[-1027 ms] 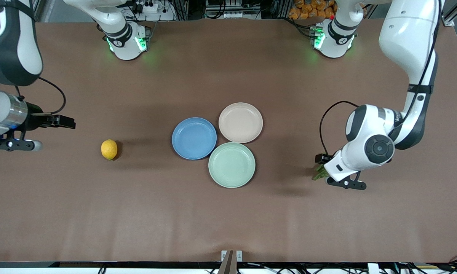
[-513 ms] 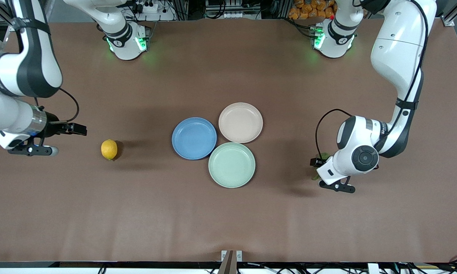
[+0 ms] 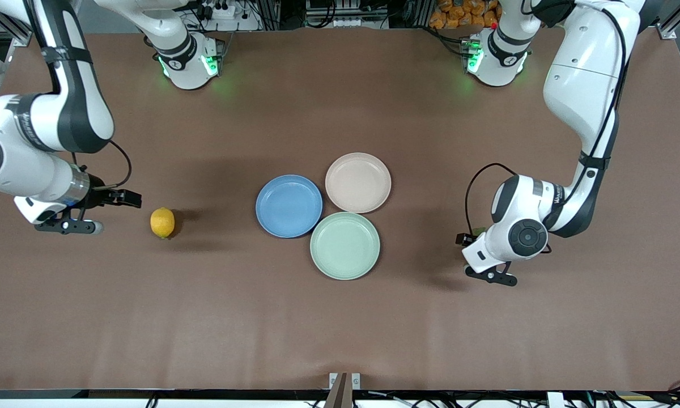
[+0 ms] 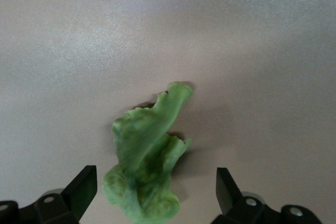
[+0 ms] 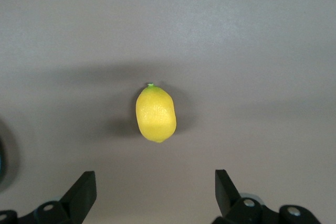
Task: Place lemon and lettuce in plates
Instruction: 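Lower the right gripper toward the lemon while the left gripper approaches the lettuce, then close the right gripper on the lemon while the left gripper grasps the lettuce, then carry the lemon toward the blue plate while the left gripper carries lettuce, then release the lettuce onto the beige plate with the left gripper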
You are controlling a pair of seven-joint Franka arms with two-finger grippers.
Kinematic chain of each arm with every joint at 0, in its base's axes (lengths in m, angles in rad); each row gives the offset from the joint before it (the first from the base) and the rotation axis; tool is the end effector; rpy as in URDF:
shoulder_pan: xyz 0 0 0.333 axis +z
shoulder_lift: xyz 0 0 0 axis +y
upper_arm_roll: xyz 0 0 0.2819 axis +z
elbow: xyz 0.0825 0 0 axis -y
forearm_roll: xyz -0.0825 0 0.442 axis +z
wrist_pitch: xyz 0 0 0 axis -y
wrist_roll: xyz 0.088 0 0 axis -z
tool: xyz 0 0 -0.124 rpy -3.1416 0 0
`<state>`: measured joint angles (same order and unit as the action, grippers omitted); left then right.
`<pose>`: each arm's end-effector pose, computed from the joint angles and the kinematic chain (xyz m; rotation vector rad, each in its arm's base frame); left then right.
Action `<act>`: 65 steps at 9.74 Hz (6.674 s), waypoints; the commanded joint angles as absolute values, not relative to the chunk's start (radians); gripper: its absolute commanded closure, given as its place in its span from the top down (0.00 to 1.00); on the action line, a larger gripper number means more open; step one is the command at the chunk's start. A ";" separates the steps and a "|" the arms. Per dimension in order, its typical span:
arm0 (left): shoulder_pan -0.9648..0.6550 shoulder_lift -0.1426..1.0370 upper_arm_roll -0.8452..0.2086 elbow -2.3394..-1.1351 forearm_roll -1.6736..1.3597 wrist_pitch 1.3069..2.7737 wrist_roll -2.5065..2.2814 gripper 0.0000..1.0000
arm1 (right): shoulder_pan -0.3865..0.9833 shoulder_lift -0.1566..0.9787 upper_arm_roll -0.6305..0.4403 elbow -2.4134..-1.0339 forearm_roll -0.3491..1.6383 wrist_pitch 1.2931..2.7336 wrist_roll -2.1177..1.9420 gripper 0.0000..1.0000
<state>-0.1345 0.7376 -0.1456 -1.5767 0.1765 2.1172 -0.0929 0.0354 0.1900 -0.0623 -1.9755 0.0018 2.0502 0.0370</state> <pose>0.6727 -0.1777 0.1133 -3.0285 0.4038 0.2692 0.6195 -0.0165 0.2819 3.1240 -0.1006 -0.1797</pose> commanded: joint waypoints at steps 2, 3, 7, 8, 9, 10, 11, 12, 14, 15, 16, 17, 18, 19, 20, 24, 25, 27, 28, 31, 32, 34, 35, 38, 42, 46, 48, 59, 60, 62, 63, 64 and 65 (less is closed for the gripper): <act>-0.133 0.770 -0.143 -1.566 0.248 2.118 -0.064 1.00 | 0.034 0.201 -0.058 -2.052 0.003 2.152 0.055 1.00; -0.133 0.770 -0.143 -1.566 0.249 2.118 -0.064 1.00 | 0.034 0.216 -0.058 -2.057 0.003 2.173 0.055 1.00; -0.135 0.770 -0.143 -1.566 0.247 2.120 -0.083 0.00 | 0.046 0.282 -0.058 -2.105 0.003 2.293 0.054 1.00; -0.135 0.769 -0.143 -1.566 0.248 2.118 -0.083 0.00 | 0.048 0.294 -0.058 -2.106 0.003 2.312 0.054 1.00; -0.135 0.764 -0.143 -1.568 0.249 2.118 -0.083 0.00 | 0.049 0.311 -0.058 -2.111 0.003 2.347 0.054 1.00; -0.135 0.761 -0.143 -1.569 0.247 2.117 -0.090 0.00 | 0.049 0.322 -0.058 -2.129 0.003 2.385 0.054 1.00; -0.135 0.746 -0.144 -1.571 0.241 2.114 -0.104 0.00 | 0.054 0.334 -0.058 -2.156 0.003 2.446 0.054 1.00; -0.130 0.727 -0.150 -1.575 0.238 2.105 -0.116 0.00 | 0.063 0.351 -0.058 -2.169 0.003 2.489 0.055 1.00; -0.127 0.642 -0.164 -1.671 0.236 2.103 -0.143 0.00 | 0.061 0.362 -0.058 -2.174 0.003 2.513 0.054 1.00; -0.124 0.596 -0.164 -1.731 0.236 2.111 -0.143 0.00 | 0.061 0.379 -0.058 -2.175 0.003 2.532 0.055 1.00; -0.126 0.562 -0.164 -1.779 0.238 2.117 -0.143 0.00 | 0.063 0.394 -0.058 -2.192 0.003 2.571 0.054 1.00; -0.127 0.537 -0.164 -1.813 0.238 2.117 -0.143 0.00 | 0.063 0.403 -0.058 -2.203 0.003 2.594 0.054 1.00; -0.127 0.514 -0.164 -1.840 0.238 2.117 -0.143 0.00 | 0.063 0.406 -0.058 -2.204 0.003 2.595 0.054 1.00; -0.129 0.494 -0.166 -1.865 0.238 2.117 -0.144 0.00 | 0.063 0.414 -0.058 -2.203 0.003 2.599 0.054 1.00; -0.127 0.477 -0.179 -1.882 0.236 2.117 -0.155 0.00 | 0.063 0.422 -0.058 -2.204 0.003 2.614 0.054 1.00; -0.129 0.477 -0.290 -1.890 0.235 2.115 -0.360 0.00 | 0.061 0.454 -0.058 -2.206 0.003 2.660 0.054 1.00; -0.129 0.477 -0.320 -1.888 0.235 2.115 -0.421 0.00 | 0.061 0.456 -0.058 -2.206 0.003 2.660 0.054 1.00; -0.133 0.488 -0.385 -1.885 0.235 2.115 -0.532 0.00 | 0.058 0.456 -0.058 -2.206 0.003 2.660 0.054 0.94; -0.136 0.491 -0.408 -1.882 0.235 2.117 -0.581 0.00 | 0.060 0.457 -0.058 -2.206 0.003 2.657 0.054 0.80; -0.173 0.491 -0.434 -1.878 0.232 2.117 -0.687 0.00 | 0.060 0.457 -0.058 -2.206 0.003 2.648 0.054 0.51; -0.189 0.491 -0.442 -1.876 0.230 2.117 -0.712 0.00 | 0.060 0.457 -0.058 -2.204 0.003 2.646 0.055 0.42; -0.190 0.500 -0.466 -1.876 0.230 2.117 -0.758 0.00 | 0.060 0.457 -0.058 -2.203 0.003 2.643 0.055 0.35; -0.198 0.506 -0.475 -1.875 0.230 2.117 -0.788 0.00 | 0.060 0.457 -0.058 -2.203 0.003 2.643 0.057 0.32; -0.256 0.521 -0.479 -1.873 0.230 2.117 -0.853 0.00 | 0.061 0.453 -0.057 -2.175 0.003 2.591 0.057 0.32; -0.343 0.558 -0.479 -1.832 0.230 2.117 -0.977 0.00 | 0.087 0.425 -0.045 -2.131 0.003 2.484 0.054 0.34; -0.416 0.650 -0.476 -1.714 0.238 2.118 -1.106 0.00 | 0.100 0.403 -0.009 -2.085 0.086 2.388 0.067 0.37; -0.429 0.655 -0.471 -1.717 0.255 2.117 -1.103 0.99 | 0.150 0.399 -0.009 -2.080 0.098 2.387 0.141 0.37; -0.281 0.626 -0.411 -1.666 0.367 2.117 -1.077 1.00 | 0.535 0.403 -0.011 -1.957 0.100 2.324 0.523 0.37; -0.258 0.633 -0.411 -1.648 0.365 2.117 -1.031 1.00 | 0.563 0.408 -0.012 -1.951 0.100 2.330 0.541 0.37; -0.177 0.620 -0.413 -1.646 0.362 2.117 -0.945 1.00 | 0.617 0.463 -0.014 -1.925 0.095 2.359 0.589 0.38; -0.138 0.620 -0.413 -1.643 0.362 2.117 -0.905 1.00 | 0.623 0.481 -0.014 -1.922 0.092 2.390 0.592 0.38; -0.097 0.618 -0.413 -1.643 0.361 2.117 -0.867 1.00 | 0.629 0.500 -0.014 -1.924 0.089 2.411 0.594 0.38; -0.071 0.605 -0.413 -1.644 0.359 2.115 -0.824 1.00 | 0.632 0.514 -0.014 -1.924 0.084 2.428 0.594 0.38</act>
